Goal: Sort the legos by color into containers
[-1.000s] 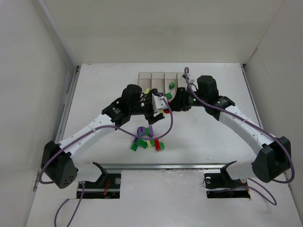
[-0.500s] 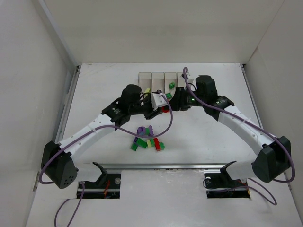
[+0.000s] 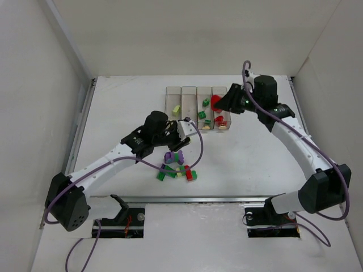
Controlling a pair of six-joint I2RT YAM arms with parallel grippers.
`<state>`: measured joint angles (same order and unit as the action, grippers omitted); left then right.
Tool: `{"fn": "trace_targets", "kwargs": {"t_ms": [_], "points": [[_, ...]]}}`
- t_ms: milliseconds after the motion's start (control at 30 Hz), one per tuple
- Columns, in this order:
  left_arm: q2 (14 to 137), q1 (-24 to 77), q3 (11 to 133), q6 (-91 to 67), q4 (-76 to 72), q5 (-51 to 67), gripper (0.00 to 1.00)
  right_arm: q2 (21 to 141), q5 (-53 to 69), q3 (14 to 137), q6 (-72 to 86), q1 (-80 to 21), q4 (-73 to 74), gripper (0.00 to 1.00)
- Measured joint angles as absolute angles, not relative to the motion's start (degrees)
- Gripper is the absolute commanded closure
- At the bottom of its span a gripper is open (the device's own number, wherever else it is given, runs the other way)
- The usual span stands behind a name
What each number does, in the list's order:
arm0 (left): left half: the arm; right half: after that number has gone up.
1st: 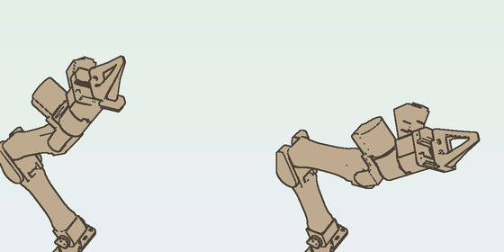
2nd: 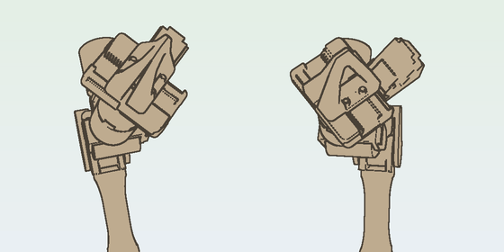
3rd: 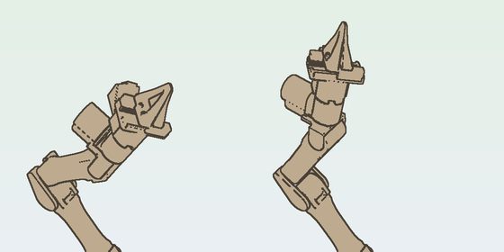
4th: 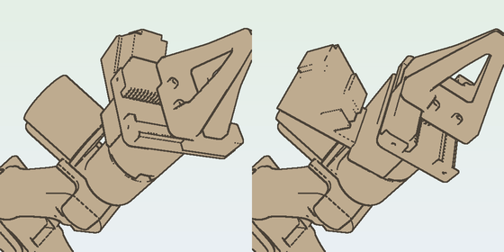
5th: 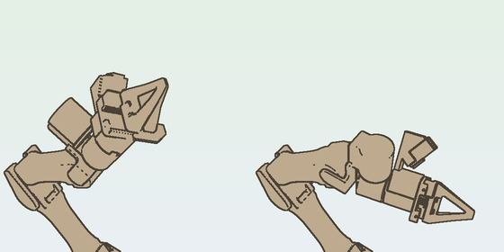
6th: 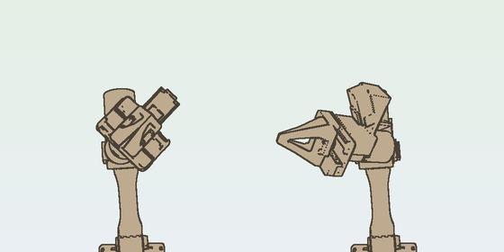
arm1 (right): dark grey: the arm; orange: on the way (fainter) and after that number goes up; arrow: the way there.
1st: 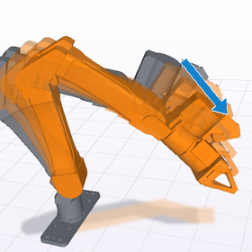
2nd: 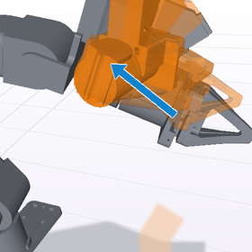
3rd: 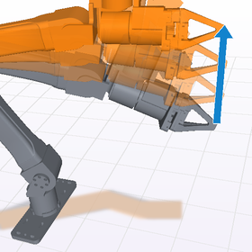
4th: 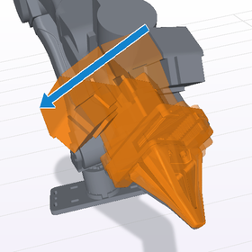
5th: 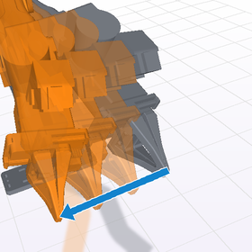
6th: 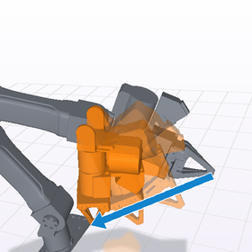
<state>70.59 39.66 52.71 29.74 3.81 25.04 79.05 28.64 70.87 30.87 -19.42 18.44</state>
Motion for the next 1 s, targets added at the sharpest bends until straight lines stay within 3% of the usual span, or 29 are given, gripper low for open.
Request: {"fn": "trace_targets", "kwargs": {"t_ms": [233,500,633,667,700,800,900,1000], "points": [[70.6,39.7,52.2,29.5,5.8,22.1,1.0,84.1,21.3,78.3,29.6,-16.5,20.4,1.0],[72.1,37.7,52.2,27.1,1.1,15.0,1.0,100.1,3.4,86.7,26.6,-16.8,28.4,0.91],[77.8,35.8,54.6,25.9,-1.7,11.0,1.0,108.2,-1.6,91.6,24.8,-16.5,31.6,0.74],[79.8,35.2,55.9,25.5,-1.8,10.2,1.0,110.2,-2.4,93.2,24.4,-16.4,32.0,0.56],[82.1,34.5,57.9,25.1,-2.0,9.6,1.0,112.0,-3.0,94.8,24.1,-16.4,32.4,0.45],[89.3,32.0,65.0,23.8,-2.6,7.5,1.0,116.2,-3.4,98.9,22.8,-16.3,33.7,0.22],[94.3,29.6,69.9,22.7,-3.6,6.4,1.0,118.5,-3.5,102.0,21.6,-16.2,34.4,0.05],[98.0,27.6,73.5,22.1,-3.6,5.7,1.0,118.7,-4.4,103.7,20.7,-16.2,35.3,0.04]]}}
